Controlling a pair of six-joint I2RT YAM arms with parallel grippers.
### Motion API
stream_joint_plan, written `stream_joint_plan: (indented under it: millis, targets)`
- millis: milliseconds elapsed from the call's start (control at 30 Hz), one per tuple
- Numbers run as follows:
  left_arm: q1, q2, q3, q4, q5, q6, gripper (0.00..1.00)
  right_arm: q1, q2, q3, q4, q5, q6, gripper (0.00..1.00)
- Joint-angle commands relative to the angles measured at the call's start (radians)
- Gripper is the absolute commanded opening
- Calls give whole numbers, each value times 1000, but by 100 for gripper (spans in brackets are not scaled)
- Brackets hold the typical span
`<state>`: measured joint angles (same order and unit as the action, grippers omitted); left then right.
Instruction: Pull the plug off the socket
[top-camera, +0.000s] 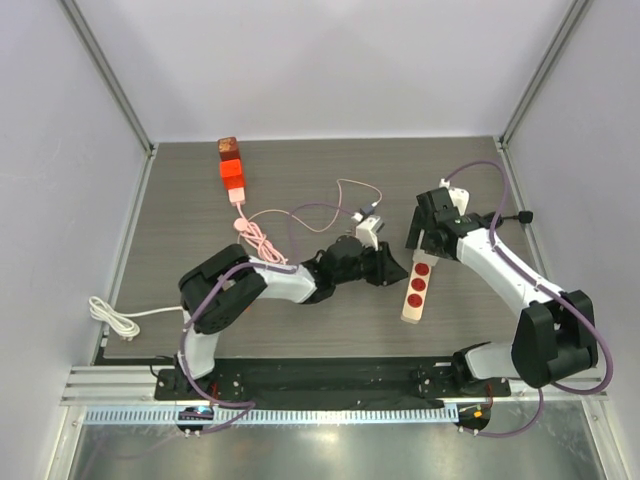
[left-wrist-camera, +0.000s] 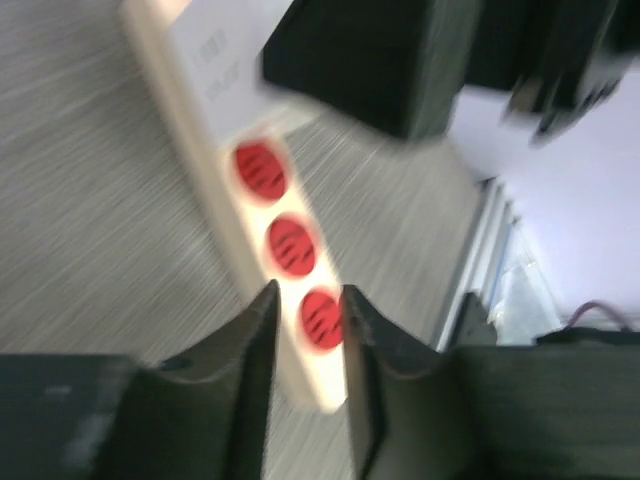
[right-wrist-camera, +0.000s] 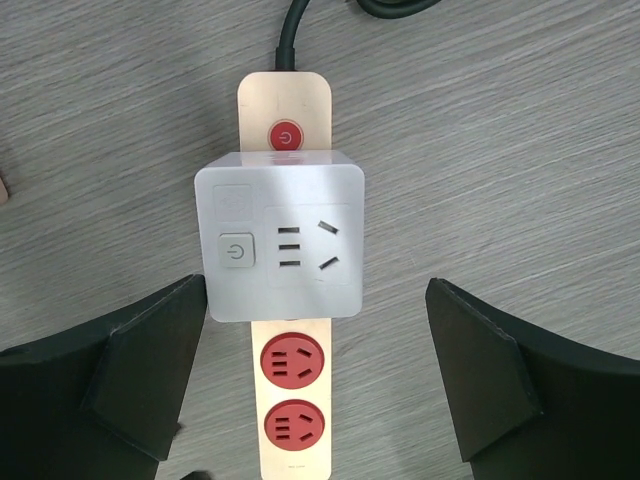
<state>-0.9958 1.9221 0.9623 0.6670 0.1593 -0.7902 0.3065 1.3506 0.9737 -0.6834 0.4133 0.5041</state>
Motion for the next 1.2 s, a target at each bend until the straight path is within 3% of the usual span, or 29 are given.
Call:
stream_joint_plan:
  millis: [0, 200, 567, 767, 1167]
  targets:
    - [-21, 72, 122, 60, 80, -49, 29, -14, -50, -7, 45, -21, 13, 96]
    - [-53, 225, 265, 48, 102, -90, 15, -27, -48, -36, 84, -82, 22, 87]
    - [-56, 341, 282, -3, 33, -121, 0, -27, -39, -112, 148, -105, 34, 73]
    - [-55, 382, 274, -110, -46, -221, 0, -27, -45, -139, 173, -64, 48, 69]
    - [-53, 397, 236, -98, -69, -254, 0, -46, 27, -98, 219, -51, -15, 70]
